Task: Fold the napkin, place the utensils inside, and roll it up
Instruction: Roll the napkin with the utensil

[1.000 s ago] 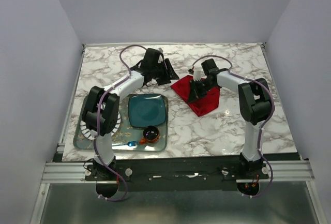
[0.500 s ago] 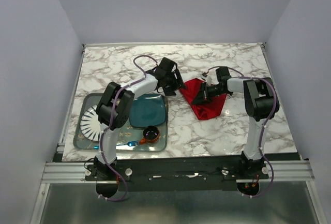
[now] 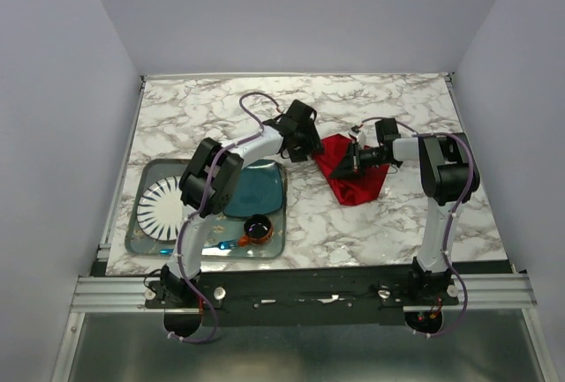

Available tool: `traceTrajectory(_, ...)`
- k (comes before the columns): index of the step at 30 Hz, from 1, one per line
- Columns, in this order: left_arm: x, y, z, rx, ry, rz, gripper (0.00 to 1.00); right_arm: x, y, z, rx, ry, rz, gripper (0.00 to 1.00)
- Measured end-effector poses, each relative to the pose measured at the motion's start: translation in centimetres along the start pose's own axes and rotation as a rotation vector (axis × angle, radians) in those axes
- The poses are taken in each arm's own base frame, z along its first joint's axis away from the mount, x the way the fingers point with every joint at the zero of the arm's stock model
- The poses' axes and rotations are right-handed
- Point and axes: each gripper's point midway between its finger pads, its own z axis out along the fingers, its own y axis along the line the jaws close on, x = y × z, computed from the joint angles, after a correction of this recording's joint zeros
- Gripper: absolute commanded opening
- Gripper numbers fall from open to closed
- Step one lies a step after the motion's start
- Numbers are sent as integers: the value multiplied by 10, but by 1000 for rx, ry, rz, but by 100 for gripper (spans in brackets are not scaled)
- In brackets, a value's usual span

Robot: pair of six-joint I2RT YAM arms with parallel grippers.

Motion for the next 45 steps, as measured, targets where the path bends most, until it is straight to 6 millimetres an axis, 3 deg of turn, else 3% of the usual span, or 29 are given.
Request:
traceTrajectory(10,-7,-1,14,-33,-98,36,47,-1,1,1,-24,-2,-6,5)
traceTrajectory(13,-10,-1,16,-31,-133,62,36,-1,1,1,-25,-3,-9,6)
traceTrajectory(17,-11,-6,20,-7,-175,89,14,-1,-1,3,-28,-2,-10,9)
traceTrajectory(20,-13,-8,21,-2,-201,116,5,1,-1,3,-31,3,-6,15)
traceTrajectory(30,-15,1,16,-22,-244,141,0,3,-4,1,18,2,9,29)
traceTrajectory(33,-16,9,12,-45,-258,149,0,-1,-1,-5,78,-31,15,38)
traceTrajectory(39,-19,18,6,-93,-293,159,0,-20,12,-19,173,-117,2,34)
traceTrajectory(45,-17,22,2,-162,-327,183,0,-43,-2,-19,273,-168,6,24)
